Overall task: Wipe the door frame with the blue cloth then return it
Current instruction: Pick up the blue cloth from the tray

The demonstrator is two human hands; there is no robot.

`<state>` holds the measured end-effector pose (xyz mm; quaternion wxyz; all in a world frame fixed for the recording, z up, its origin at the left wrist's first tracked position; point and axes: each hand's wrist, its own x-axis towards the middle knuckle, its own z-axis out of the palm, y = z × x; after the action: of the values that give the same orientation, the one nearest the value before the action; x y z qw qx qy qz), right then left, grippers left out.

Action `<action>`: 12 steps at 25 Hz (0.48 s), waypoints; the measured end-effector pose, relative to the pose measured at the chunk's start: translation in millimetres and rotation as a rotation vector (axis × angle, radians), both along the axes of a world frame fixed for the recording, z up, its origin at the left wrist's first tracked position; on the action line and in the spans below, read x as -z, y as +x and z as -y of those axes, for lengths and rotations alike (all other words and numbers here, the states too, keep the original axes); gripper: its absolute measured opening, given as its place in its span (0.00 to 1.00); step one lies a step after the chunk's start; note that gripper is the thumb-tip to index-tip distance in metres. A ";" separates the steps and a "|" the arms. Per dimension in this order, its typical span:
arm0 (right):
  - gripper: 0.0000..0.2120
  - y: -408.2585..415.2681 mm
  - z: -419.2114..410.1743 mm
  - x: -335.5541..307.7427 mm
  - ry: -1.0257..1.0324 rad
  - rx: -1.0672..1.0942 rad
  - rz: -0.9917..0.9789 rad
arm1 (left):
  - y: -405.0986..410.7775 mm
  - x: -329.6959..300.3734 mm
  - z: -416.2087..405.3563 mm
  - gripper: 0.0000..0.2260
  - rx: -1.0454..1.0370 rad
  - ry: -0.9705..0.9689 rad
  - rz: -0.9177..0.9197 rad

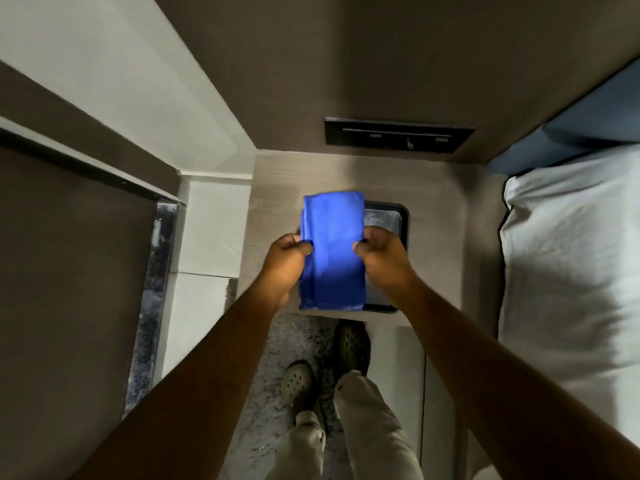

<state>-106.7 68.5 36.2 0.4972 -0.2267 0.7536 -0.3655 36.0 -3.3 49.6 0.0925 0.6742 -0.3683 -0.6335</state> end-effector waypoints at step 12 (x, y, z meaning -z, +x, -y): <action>0.13 149.2 29.3 -257.4 -0.366 -0.316 0.181 | 178.1 -253.5 -26.8 0.05 -0.245 -0.428 -0.116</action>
<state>42.4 39.2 293.6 0.5642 -0.3943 0.5827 -0.4321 214.1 23.5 303.1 0.3301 0.6412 -0.4038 -0.5629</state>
